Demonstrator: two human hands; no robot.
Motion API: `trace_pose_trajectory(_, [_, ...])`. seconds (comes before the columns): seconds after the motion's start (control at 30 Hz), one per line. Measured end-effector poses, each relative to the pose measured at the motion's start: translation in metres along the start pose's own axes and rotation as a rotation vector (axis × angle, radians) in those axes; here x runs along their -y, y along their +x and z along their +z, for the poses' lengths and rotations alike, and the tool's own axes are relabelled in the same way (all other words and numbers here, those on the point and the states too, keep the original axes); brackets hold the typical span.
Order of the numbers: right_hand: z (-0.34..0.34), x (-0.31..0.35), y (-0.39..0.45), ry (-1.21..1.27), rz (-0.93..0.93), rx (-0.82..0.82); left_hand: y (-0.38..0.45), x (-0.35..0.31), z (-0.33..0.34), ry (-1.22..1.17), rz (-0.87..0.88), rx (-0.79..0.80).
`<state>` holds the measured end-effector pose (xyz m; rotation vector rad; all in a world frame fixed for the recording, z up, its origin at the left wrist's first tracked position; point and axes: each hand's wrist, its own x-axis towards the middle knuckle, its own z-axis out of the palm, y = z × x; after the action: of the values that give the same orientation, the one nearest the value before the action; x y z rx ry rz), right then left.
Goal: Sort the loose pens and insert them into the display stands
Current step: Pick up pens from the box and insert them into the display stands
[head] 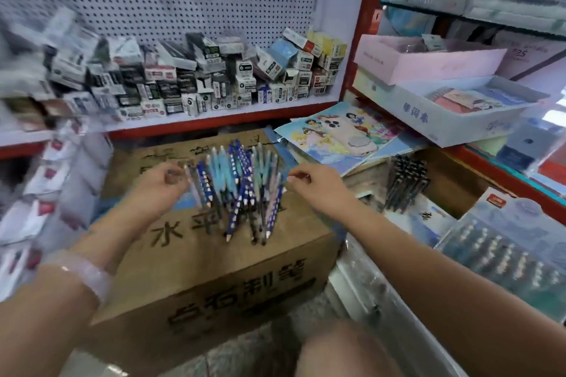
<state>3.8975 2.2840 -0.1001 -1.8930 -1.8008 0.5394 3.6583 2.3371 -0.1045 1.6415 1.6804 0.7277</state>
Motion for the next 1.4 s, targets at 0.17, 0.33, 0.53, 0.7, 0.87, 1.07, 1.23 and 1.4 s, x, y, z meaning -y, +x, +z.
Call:
trace_pose_trajectory(0.17, [0.054, 0.030, 0.045, 0.087, -0.007, 0.044, 0.025, 0.040, -0.002, 0.010, -0.125, 0.011])
trace_pose_trajectory(0.33, [0.084, 0.027, 0.064, 0.064, -0.038, 0.092, 0.056, 0.052, 0.021, 0.034, -0.236, 0.066])
trace_pose_trajectory(0.53, [0.086, 0.009, 0.075, 0.100, -0.011, -0.008, 0.101, 0.041, 0.056, 0.053, -0.330, 0.097])
trace_pose_trajectory(0.7, [0.085, 0.001, 0.077, 0.168, -0.007, -0.023, 0.125, 0.029, 0.074, 0.110, -0.321, 0.122])
trace_pose_trajectory(0.87, [0.087, -0.008, 0.080, 0.169, -0.004, 0.004, 0.136, 0.035, 0.079, 0.222, -0.314, 0.073])
trace_pose_trajectory(1.07, [0.082, -0.015, 0.075, 0.200, 0.024, 0.022, 0.140, 0.043, 0.078, 0.329, -0.272, 0.027])
trace_pose_trajectory(1.23, [0.079, -0.018, 0.070, 0.212, 0.025, 0.030, 0.134, 0.046, 0.067, 0.375, -0.266, 0.041])
trace_pose_trajectory(1.4, [0.071, -0.018, 0.061, 0.219, 0.022, 0.026, 0.118, 0.048, 0.049, 0.329, -0.309, 0.056])
